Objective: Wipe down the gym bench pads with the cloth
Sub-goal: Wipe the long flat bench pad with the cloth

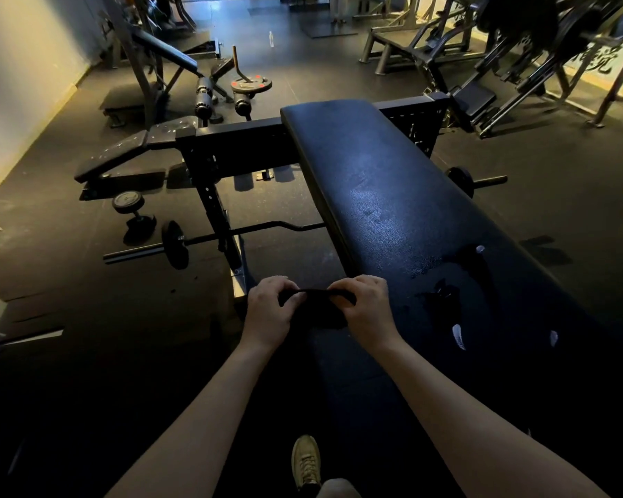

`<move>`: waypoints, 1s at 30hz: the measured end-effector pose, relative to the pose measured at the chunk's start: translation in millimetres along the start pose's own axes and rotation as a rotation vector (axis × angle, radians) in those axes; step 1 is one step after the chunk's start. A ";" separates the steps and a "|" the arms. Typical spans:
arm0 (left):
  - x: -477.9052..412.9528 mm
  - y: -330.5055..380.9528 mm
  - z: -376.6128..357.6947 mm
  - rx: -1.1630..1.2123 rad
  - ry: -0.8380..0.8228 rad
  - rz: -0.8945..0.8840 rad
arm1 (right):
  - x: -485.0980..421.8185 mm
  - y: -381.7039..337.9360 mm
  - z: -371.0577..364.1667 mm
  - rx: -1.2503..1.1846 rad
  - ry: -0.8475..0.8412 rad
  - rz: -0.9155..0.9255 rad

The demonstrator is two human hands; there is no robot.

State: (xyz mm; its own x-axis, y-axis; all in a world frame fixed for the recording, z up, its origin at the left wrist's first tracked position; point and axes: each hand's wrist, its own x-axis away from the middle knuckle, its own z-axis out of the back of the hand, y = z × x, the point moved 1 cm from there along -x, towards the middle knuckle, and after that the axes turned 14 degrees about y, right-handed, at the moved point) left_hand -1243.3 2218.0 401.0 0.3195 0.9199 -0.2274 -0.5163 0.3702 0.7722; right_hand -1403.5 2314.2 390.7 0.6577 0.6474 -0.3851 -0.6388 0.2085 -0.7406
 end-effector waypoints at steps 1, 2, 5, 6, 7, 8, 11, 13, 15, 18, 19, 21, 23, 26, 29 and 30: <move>1.1 0.2 -0.8 -0.033 0.017 0.014 | -0.2 0.6 0.7 -0.008 0.011 0.010; 2.0 -0.6 -1.6 -0.063 0.036 0.034 | -0.3 1.1 1.5 -0.029 0.007 0.009; 4.6 0.0 -1.6 -0.033 0.056 0.047 | 0.1 -1.7 4.0 -0.124 -0.033 -0.053; 4.8 0.3 -2.3 0.014 0.047 0.058 | 0.3 -3.7 4.3 -0.146 -0.023 -0.064; 5.4 2.8 -2.7 0.058 0.038 0.078 | 0.1 -5.6 4.0 -0.172 -0.004 -0.074; 6.3 5.4 -3.5 0.086 0.041 0.094 | 0.0 -7.4 3.5 -0.203 0.014 -0.089; 11.4 14.3 -6.3 0.151 0.094 0.100 | -0.3 -13.6 -0.9 -0.278 0.029 -0.172; 16.2 19.5 -8.2 0.245 0.102 0.162 | 1.0 -16.5 -6.2 -0.349 -0.003 -0.284; 20.9 22.3 -10.9 0.380 0.073 0.259 | 2.9 -21.2 -9.2 -0.441 -0.038 -0.384; 25.1 23.1 -13.6 0.552 -0.008 0.349 | 7.9 -32.8 -10.4 -0.662 -0.121 -0.514; 25.1 22.0 -14.0 0.586 -0.030 0.355 | 10.0 -36.1 -11.3 -0.742 -0.158 -0.550; 23.8 18.6 -14.1 0.643 -0.054 0.366 | 11.8 -39.3 -12.6 -0.838 -0.226 -0.607; 21.9 15.3 -13.2 0.709 -0.048 0.411 | 10.8 -40.9 -12.4 -0.822 -0.236 -0.579; 17.6 16.0 -13.7 0.819 0.008 0.511 | 6.3 -30.2 -10.5 -0.414 -0.056 -0.271; 12.9 26.0 -14.8 0.895 0.045 0.560 | 8.9 -23.2 -7.5 -0.343 -0.072 -0.202; 12.3 31.0 -15.0 0.911 0.036 0.566 | 11.1 -23.7 -6.4 -0.370 -0.110 -0.202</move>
State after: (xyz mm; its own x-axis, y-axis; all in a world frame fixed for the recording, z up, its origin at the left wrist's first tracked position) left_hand -1267.3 2242.8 413.3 0.1887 0.9361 0.2967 0.2102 -0.3336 0.9190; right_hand -1378.5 2311.7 400.5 0.6955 0.6991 -0.1658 -0.3023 0.0754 -0.9502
